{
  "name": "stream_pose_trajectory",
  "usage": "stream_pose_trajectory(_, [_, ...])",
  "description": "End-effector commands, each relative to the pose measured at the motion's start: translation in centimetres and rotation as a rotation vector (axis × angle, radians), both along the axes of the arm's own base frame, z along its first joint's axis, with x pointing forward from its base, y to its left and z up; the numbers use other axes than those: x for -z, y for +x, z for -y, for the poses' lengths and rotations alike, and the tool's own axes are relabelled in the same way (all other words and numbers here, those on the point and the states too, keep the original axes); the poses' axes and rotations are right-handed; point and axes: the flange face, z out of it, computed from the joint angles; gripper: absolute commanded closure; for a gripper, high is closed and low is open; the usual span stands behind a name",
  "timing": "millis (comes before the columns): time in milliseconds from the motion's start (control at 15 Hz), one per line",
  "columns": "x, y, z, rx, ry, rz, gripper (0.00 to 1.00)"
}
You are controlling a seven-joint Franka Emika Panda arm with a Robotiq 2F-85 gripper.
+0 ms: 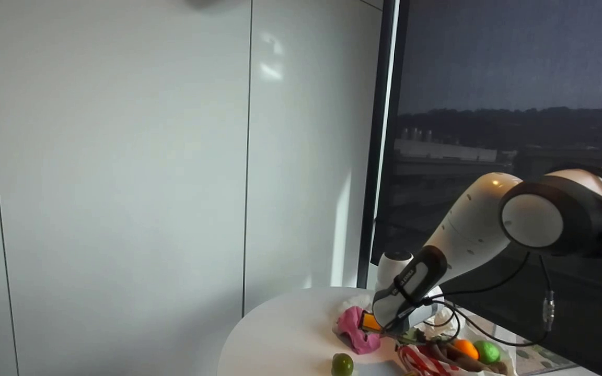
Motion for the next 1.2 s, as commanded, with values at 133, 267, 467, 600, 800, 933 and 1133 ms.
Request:
stream_pose_trajectory(133, [2.3, 0.8, -4.3, -0.151, 0.099, -0.031, 0.0])
stream_pose_trajectory(267, [3.1, 1.4, -5.6, -0.202, 0.13, -0.026, 0.0])
stream_pose_trajectory(467, [3.5, 2.4, -7.2, -0.264, 0.181, -0.013, 0.0])
stream_pose_trajectory(600, [3.7, 3.1, -8.1, -0.311, 0.196, -0.007, 0.0])
stream_pose_trajectory(800, [5.1, 3.4, -8.4, -0.374, 0.171, -0.017, 0.0])
stream_pose_trajectory(933, [6.1, 3.4, -8.3, -0.398, 0.149, -0.024, 0.0])
stream_pose_trajectory(1133, [7.4, 3.4, -8.3, -0.427, 0.141, -0.039, 0.25])
